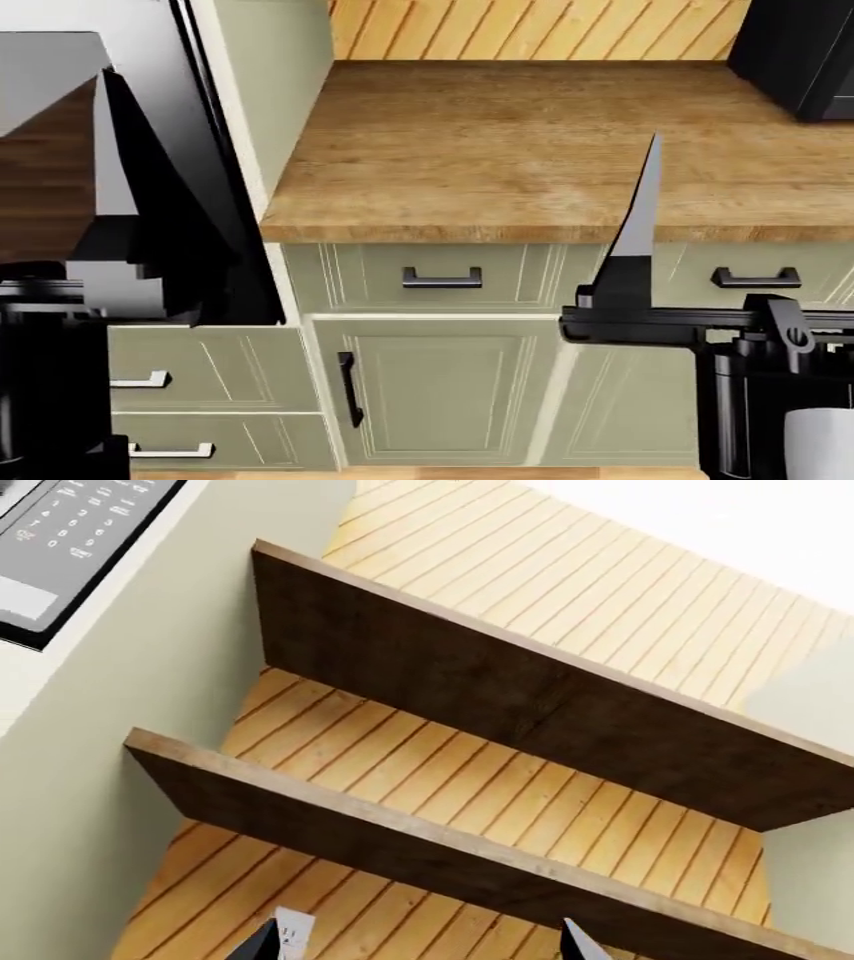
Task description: Preheat the oven by turning the temperature knob.
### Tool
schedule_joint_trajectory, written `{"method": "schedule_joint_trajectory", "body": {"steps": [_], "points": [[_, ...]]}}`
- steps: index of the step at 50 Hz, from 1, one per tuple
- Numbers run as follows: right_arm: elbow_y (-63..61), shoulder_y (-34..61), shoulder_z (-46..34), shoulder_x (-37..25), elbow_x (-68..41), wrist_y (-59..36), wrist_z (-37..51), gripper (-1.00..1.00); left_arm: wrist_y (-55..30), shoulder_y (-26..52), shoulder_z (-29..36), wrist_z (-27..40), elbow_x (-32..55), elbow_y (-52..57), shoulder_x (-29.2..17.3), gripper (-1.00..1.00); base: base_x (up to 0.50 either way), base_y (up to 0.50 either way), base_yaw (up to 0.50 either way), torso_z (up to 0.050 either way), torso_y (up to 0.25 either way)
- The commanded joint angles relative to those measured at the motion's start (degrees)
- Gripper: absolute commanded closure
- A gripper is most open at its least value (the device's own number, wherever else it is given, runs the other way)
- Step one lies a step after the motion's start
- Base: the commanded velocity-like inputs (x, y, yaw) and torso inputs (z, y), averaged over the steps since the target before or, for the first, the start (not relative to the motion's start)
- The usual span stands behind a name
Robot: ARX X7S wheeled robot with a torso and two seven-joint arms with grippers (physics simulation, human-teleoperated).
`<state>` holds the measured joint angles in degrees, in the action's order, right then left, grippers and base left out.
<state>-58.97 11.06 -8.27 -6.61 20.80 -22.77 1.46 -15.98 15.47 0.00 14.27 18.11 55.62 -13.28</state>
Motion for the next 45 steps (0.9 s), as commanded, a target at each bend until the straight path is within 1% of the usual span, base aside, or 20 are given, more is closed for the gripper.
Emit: {"method": "schedule_joint_trajectory", "body": {"steps": [1, 22, 25, 27, 45], "points": [[0.1, -0.1, 0.0, 0.2, 0.1, 0.2, -0.2, -1.0, 0.2, 0.2, 0.1, 0.7, 0.2, -0.3, -0.6, -1.0, 0.0, 0.5, 0.0, 0.0, 0.0], [0.1, -0.5, 0.2, 0.0, -0.1, 0.6, -0.4, -1.0, 0.9, -0.2, 1.3, 1.5, -0.2, -0.6, -1.5, -1.0, 0.0, 0.5, 0.0, 0.0, 0.0], [0.2, -0.5, 0.0, 0.0, 0.2, 0.3, -0.6, -1.0, 0.4, 0.0, 1.4, 1.6, 0.2, -0.4, -1.9, -1.0, 0.0, 0.5, 0.0, 0.0, 0.0], [0.4, -0.4, -0.3, -0.1, 0.8, -0.1, -0.7, -1.0, -1.7, 0.2, 2.1, 1.8, -0.4, -0.6, -2.6, -1.0, 0.0, 0.5, 0.0, 0.0, 0.0], [1.5, -0.5, -1.6, -0.5, 2.5, -2.5, -1.3, -1.0, -2.2, 0.4, 3.2, 2.4, -0.6, -0.9, -3.6, -1.0, 0.0, 0.5, 0.0, 0.0, 0.0]]}}
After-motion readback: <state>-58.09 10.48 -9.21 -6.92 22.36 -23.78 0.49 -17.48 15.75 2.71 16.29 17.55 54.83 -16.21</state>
